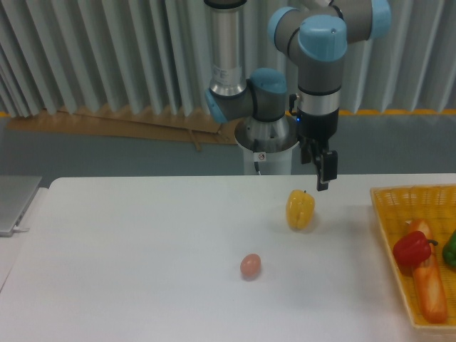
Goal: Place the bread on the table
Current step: 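Move the open gripper over the yellow basket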
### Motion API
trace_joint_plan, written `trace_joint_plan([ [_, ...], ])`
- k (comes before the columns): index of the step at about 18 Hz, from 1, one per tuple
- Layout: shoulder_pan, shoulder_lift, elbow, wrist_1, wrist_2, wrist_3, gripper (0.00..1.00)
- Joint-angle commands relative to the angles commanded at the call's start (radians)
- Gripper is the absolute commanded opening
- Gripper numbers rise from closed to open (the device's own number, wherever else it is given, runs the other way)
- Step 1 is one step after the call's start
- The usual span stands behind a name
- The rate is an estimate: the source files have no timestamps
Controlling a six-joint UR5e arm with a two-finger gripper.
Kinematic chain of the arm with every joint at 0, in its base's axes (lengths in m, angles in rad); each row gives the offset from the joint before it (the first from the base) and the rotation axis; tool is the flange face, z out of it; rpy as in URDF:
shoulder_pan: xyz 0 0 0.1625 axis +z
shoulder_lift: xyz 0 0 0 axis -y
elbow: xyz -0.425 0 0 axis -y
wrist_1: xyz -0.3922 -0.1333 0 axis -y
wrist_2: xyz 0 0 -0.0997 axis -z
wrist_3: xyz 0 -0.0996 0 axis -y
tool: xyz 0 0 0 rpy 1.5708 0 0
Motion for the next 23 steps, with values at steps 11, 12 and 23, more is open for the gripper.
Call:
trace_joint_plan([
  [11,0.100,-0.058,0.003,0.006,-0.020,0.021,1.00],
  [12,0.109,-0.070,0.005,0.008,-0.023,0.037,1.00],
  [23,0.193,-0.182,0.060,0.018,-0.123,-0.139,1.00],
])
